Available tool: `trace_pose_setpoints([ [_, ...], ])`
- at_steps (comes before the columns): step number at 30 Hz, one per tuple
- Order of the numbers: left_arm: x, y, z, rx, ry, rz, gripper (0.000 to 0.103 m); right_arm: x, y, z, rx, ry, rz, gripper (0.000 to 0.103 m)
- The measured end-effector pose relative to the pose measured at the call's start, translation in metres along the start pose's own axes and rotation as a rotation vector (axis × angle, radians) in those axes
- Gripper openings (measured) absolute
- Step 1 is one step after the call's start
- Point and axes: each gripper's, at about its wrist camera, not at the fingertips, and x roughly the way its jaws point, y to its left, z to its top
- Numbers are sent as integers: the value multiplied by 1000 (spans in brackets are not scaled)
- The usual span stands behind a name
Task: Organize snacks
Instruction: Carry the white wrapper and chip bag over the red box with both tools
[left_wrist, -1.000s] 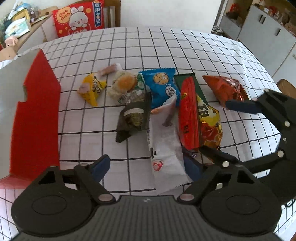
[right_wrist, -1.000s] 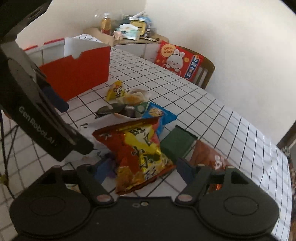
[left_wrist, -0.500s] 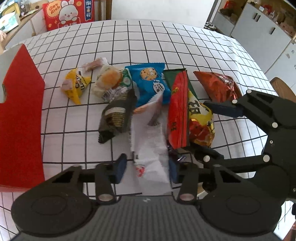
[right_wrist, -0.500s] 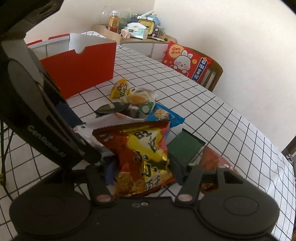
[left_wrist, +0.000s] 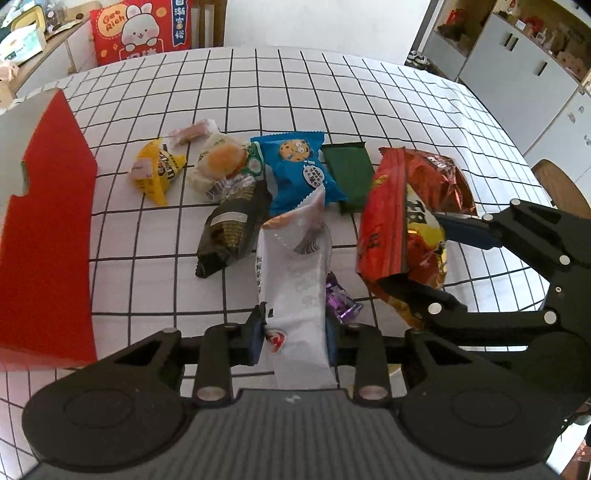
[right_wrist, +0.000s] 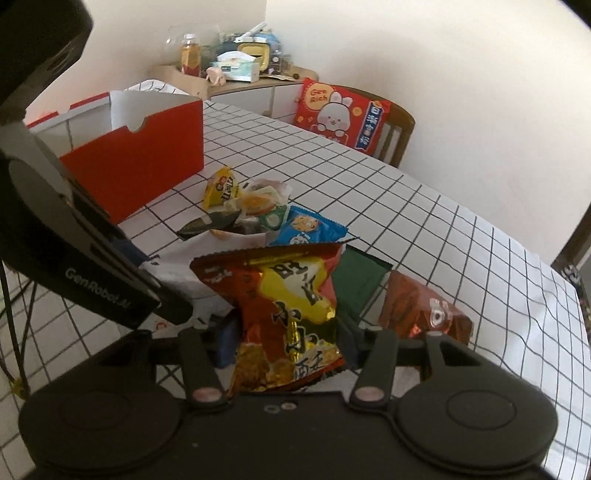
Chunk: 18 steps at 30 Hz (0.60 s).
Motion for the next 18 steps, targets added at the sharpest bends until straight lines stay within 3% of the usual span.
trace_pose_setpoints([
  [18, -88, 16, -25, -19, -145, 64, 31, -62, 26, 32, 119, -53, -16, 52],
])
